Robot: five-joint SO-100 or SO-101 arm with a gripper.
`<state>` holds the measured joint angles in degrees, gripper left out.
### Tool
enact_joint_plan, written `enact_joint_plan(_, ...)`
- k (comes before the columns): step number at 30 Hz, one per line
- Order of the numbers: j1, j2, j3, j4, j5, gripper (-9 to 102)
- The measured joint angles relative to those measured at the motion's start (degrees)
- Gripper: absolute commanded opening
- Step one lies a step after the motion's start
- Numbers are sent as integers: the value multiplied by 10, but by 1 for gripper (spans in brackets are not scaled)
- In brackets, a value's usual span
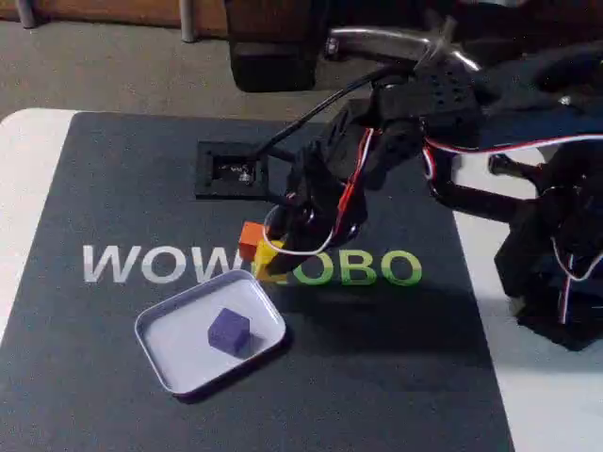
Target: Move blocks one by one until all three blocks are in the tray.
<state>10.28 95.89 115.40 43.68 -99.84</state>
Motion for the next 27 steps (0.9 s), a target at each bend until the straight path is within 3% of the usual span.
enact_joint_plan(9, -38, -54, -48, -40, 11, -7)
enact_joint_plan(19, -18, -90, -84, -43, 11, 12)
enact_joint_plan(27, -6, -90, -84, -43, -5, 16)
